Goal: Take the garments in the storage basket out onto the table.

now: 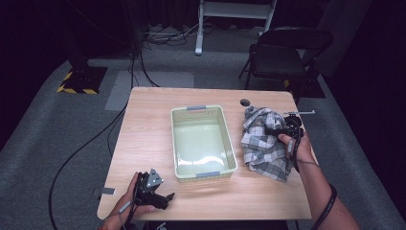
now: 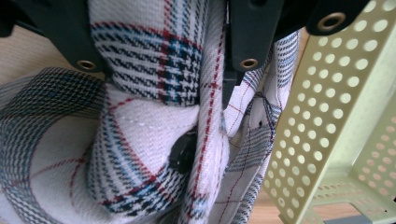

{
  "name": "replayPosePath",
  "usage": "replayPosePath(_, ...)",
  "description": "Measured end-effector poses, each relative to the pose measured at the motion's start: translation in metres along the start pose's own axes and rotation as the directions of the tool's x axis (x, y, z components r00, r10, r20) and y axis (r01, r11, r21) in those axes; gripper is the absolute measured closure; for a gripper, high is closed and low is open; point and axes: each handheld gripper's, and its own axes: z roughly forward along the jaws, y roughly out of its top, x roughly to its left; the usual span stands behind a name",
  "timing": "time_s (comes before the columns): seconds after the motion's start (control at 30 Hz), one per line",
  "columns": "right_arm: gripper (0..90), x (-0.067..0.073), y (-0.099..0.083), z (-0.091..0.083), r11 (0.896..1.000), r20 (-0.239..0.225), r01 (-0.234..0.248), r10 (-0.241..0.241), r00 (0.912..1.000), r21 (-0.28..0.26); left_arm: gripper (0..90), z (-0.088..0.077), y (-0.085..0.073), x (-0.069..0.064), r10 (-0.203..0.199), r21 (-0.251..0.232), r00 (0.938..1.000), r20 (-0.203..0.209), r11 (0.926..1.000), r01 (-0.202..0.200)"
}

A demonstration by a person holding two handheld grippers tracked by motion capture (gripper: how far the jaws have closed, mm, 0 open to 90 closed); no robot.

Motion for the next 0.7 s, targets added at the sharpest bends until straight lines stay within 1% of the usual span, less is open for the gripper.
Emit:
replayPosePath(0.27, 58.2, -0.005, -0.005, 0.007, 0.999, 0.011, 0.017, -0.017, 0.9998, 0.027, 0.0, 0.000, 0.000, 0.000, 0.000, 0.000, 1.0000, 0.000, 1.0000, 0.000)
replayPosePath(0.47, 55.6, -0.007, -0.009, 0.010, 0.999, 0.020, 0.022, -0.023, 0.9996, 0.032, 0.0, 0.000, 0.000, 0.000, 0.000, 0.000, 1.0000, 0.000, 1.0000, 0.000)
replayPosePath(0.57, 50.9, -0.007, -0.011, 0.012, 0.998, 0.022, 0.035, -0.036, 0.9991, 0.043, 0.0, 0.000, 0.000, 0.000, 0.000, 0.000, 1.0000, 0.000, 1.0000, 0.000)
replayPosePath(0.6, 50.9, -0.007, -0.011, 0.012, 0.998, 0.022, 0.035, -0.036, 0.9991, 0.043, 0.0, 0.000, 0.000, 0.000, 0.000, 0.000, 1.0000, 0.000, 1.0000, 0.000)
replayPosePath(0.63, 47.7, -0.007, -0.011, 0.012, 0.997, 0.029, 0.051, -0.052, 0.9982, 0.052, 0.0, 0.000, 0.000, 0.000, 0.000, 0.000, 1.0000, 0.000, 1.0000, 0.000)
replayPosePath(0.67, 47.7, -0.007, -0.011, 0.012, 0.997, 0.029, 0.051, -0.052, 0.9982, 0.052, 0.0, 0.000, 0.000, 0.000, 0.000, 0.000, 1.0000, 0.000, 1.0000, 0.000)
replayPosePath(0.7, 43.7, -0.008, -0.012, 0.011, 0.997, 0.036, 0.054, -0.056, 0.9978, 0.052, 0.0, 0.000, 0.000, 0.000, 0.000, 0.000, 1.0000, 0.000, 1.0000, 0.000)
